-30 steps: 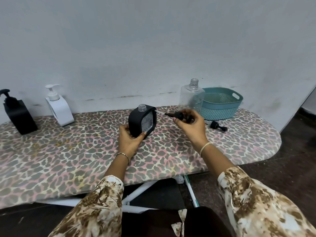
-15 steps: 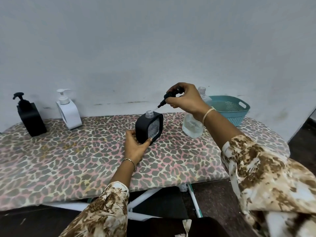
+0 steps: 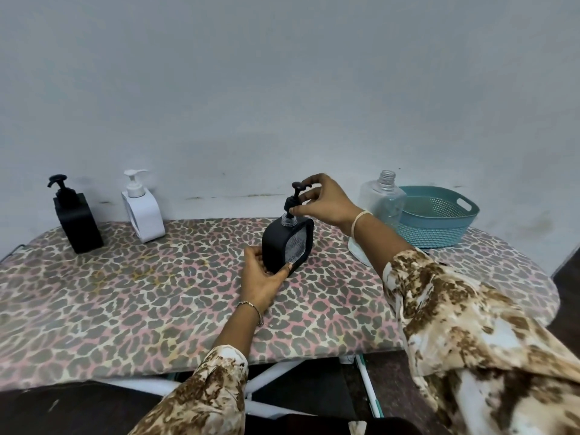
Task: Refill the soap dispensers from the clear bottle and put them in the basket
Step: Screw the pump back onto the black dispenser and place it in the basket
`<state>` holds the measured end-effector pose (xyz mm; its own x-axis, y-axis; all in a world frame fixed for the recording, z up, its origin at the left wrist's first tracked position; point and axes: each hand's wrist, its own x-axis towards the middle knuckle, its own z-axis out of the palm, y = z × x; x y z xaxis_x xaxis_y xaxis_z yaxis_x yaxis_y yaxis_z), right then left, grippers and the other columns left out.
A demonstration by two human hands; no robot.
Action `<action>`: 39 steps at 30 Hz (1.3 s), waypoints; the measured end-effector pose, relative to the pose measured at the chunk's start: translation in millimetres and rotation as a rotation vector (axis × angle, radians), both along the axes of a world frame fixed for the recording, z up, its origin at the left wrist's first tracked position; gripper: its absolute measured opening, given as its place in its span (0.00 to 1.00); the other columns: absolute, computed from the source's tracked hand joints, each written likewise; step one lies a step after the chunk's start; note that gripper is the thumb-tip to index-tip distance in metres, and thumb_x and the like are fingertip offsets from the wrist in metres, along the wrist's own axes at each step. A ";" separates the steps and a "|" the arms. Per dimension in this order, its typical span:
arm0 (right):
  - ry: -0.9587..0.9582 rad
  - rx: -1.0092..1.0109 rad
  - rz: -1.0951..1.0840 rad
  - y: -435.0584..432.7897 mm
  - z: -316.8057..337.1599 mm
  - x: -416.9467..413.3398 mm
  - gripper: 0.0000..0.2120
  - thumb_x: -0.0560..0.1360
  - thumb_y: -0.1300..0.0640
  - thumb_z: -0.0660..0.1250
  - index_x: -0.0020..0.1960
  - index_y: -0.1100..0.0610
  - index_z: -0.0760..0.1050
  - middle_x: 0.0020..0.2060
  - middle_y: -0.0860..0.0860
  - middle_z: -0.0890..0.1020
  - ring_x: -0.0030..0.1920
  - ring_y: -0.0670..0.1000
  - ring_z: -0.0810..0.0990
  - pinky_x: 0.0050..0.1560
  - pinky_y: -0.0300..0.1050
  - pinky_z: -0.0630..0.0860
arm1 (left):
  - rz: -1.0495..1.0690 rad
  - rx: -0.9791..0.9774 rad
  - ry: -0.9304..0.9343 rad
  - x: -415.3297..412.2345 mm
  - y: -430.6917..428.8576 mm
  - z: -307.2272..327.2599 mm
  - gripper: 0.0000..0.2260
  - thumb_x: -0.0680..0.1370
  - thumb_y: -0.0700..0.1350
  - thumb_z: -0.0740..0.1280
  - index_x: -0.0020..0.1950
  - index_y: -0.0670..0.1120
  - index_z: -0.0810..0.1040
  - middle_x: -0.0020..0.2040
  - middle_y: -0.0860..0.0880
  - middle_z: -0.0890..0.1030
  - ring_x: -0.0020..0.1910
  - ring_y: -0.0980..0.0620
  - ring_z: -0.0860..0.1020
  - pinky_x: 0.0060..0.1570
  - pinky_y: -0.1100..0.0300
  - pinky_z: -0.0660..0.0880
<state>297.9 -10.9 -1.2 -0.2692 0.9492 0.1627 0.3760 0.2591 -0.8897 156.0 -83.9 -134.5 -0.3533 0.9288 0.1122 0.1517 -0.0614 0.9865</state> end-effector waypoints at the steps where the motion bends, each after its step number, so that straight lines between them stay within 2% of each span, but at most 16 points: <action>1: -0.014 -0.006 0.020 1.8 -5.3 -0.6 0.29 0.64 0.63 0.79 0.61 0.60 0.71 0.43 0.52 0.83 0.40 0.50 0.80 0.50 0.51 0.79 | 0.006 0.001 0.006 -0.1 -0.2 0.2 0.26 0.69 0.38 0.77 0.57 0.48 0.64 0.56 0.47 0.76 0.55 0.50 0.78 0.51 0.62 0.78; 3: -0.063 0.017 0.065 4.9 -16.9 -1.2 0.24 0.67 0.62 0.78 0.60 0.59 0.75 0.42 0.48 0.83 0.39 0.48 0.78 0.48 0.50 0.77 | 0.012 0.002 0.012 0.2 -1.3 2.6 0.26 0.69 0.38 0.77 0.58 0.47 0.64 0.56 0.47 0.76 0.54 0.52 0.77 0.45 0.71 0.75; 5: -0.093 0.057 0.064 4.9 -25.7 -0.7 0.18 0.69 0.61 0.76 0.58 0.58 0.78 0.40 0.45 0.81 0.37 0.45 0.74 0.46 0.45 0.73 | 0.013 -0.002 0.015 0.5 -2.4 4.2 0.26 0.69 0.38 0.77 0.58 0.46 0.64 0.54 0.48 0.76 0.52 0.53 0.77 0.41 0.73 0.74; 7: -0.088 0.077 0.034 4.5 -30.9 0.1 0.18 0.70 0.59 0.75 0.59 0.57 0.78 0.41 0.45 0.81 0.38 0.44 0.73 0.47 0.42 0.71 | 0.011 -0.007 0.018 0.3 -3.5 5.2 0.25 0.69 0.38 0.77 0.58 0.46 0.65 0.53 0.50 0.76 0.51 0.54 0.77 0.40 0.74 0.74; 10: -0.064 0.052 0.011 1.7 -32.0 -0.8 0.19 0.72 0.55 0.74 0.62 0.56 0.77 0.50 0.48 0.82 0.47 0.43 0.75 0.51 0.40 0.69 | 0.008 -0.011 0.022 0.3 -4.4 5.8 0.25 0.69 0.38 0.77 0.58 0.46 0.65 0.51 0.51 0.75 0.50 0.55 0.77 0.39 0.75 0.74; 13: 0.045 -0.010 0.039 -5.1 -33.7 -7.2 0.16 0.76 0.56 0.70 0.63 0.57 0.77 0.58 0.50 0.80 0.60 0.47 0.75 0.61 0.43 0.70 | 0.005 -0.006 0.013 0.5 -5.2 7.3 0.25 0.69 0.38 0.77 0.58 0.46 0.65 0.50 0.52 0.75 0.48 0.56 0.76 0.38 0.76 0.73; 16: 0.204 -0.052 0.003 -12.1 -39.3 -14.2 0.11 0.78 0.60 0.66 0.59 0.60 0.80 0.51 0.50 0.83 0.55 0.49 0.80 0.62 0.43 0.73 | -0.006 0.010 0.001 -0.3 -5.1 7.3 0.25 0.68 0.39 0.77 0.58 0.47 0.66 0.52 0.50 0.76 0.51 0.54 0.77 0.43 0.72 0.74; 19: 0.251 0.006 -0.151 -11.7 -45.3 -16.7 0.07 0.75 0.57 0.67 0.48 0.55 0.83 0.44 0.49 0.85 0.49 0.49 0.83 0.57 0.49 0.78 | -0.017 0.008 -0.004 -1.5 -4.8 6.2 0.25 0.68 0.39 0.77 0.58 0.47 0.66 0.54 0.48 0.77 0.54 0.51 0.78 0.53 0.62 0.77; 20: 0.253 0.022 -0.192 -11.7 -45.9 -17.2 0.06 0.74 0.57 0.68 0.47 0.54 0.83 0.42 0.49 0.85 0.48 0.48 0.83 0.53 0.47 0.79 | -0.020 0.006 -0.006 -1.9 -4.3 6.1 0.25 0.68 0.38 0.77 0.58 0.47 0.66 0.55 0.48 0.77 0.55 0.51 0.78 0.55 0.59 0.77; 22: 0.229 0.075 -0.247 -13.4 -44.7 -17.7 0.05 0.73 0.55 0.69 0.47 0.54 0.82 0.41 0.47 0.84 0.44 0.45 0.82 0.46 0.40 0.77 | -0.022 0.004 -0.016 -1.8 -4.0 6.7 0.25 0.68 0.38 0.77 0.58 0.47 0.67 0.55 0.48 0.77 0.55 0.50 0.78 0.56 0.61 0.76; 24: 0.163 0.135 -0.231 -15.4 -44.1 -18.0 0.06 0.72 0.53 0.71 0.48 0.53 0.81 0.42 0.45 0.83 0.43 0.43 0.80 0.44 0.37 0.73 | -0.024 0.003 -0.032 -1.5 -4.1 8.2 0.25 0.68 0.38 0.77 0.58 0.47 0.67 0.56 0.48 0.76 0.55 0.51 0.77 0.54 0.65 0.75; 27: 0.016 0.199 -0.191 -15.1 -51.3 -19.2 0.13 0.69 0.46 0.73 0.51 0.50 0.81 0.46 0.47 0.84 0.49 0.46 0.79 0.52 0.45 0.75 | -0.026 0.009 -0.039 -1.1 -4.2 9.4 0.25 0.68 0.38 0.77 0.59 0.47 0.67 0.55 0.49 0.76 0.55 0.52 0.77 0.51 0.68 0.74; 30: -0.115 0.235 -0.251 -10.7 -57.9 -22.4 0.19 0.68 0.36 0.69 0.50 0.48 0.81 0.48 0.46 0.84 0.55 0.50 0.78 0.60 0.57 0.71 | -0.022 0.009 -0.034 -1.2 -3.9 8.9 0.25 0.68 0.38 0.77 0.58 0.46 0.67 0.55 0.49 0.77 0.53 0.52 0.77 0.49 0.70 0.74; 33: -0.143 0.189 -0.262 -6.1 -57.7 -25.6 0.24 0.66 0.27 0.62 0.47 0.45 0.81 0.47 0.43 0.84 0.56 0.50 0.79 0.62 0.59 0.69 | -0.017 0.012 -0.032 -0.9 -4.2 9.4 0.25 0.68 0.38 0.77 0.58 0.46 0.67 0.53 0.50 0.76 0.52 0.54 0.77 0.42 0.74 0.74; 37: -0.190 0.247 -0.325 -7.8 -53.2 -25.8 0.18 0.65 0.34 0.71 0.41 0.47 0.76 0.48 0.47 0.79 0.54 0.51 0.77 0.58 0.55 0.72 | -0.018 0.009 -0.034 -0.9 -3.0 8.4 0.25 0.68 0.38 0.77 0.57 0.47 0.67 0.53 0.50 0.76 0.51 0.54 0.77 0.42 0.74 0.74; 39: -0.189 0.278 -0.377 -11.5 -51.1 -25.3 0.20 0.64 0.35 0.74 0.41 0.50 0.75 0.47 0.47 0.77 0.53 0.51 0.76 0.56 0.51 0.72 | -0.018 0.010 -0.034 -1.3 -2.6 7.5 0.25 0.68 0.38 0.78 0.57 0.47 0.67 0.53 0.50 0.77 0.52 0.53 0.77 0.44 0.73 0.73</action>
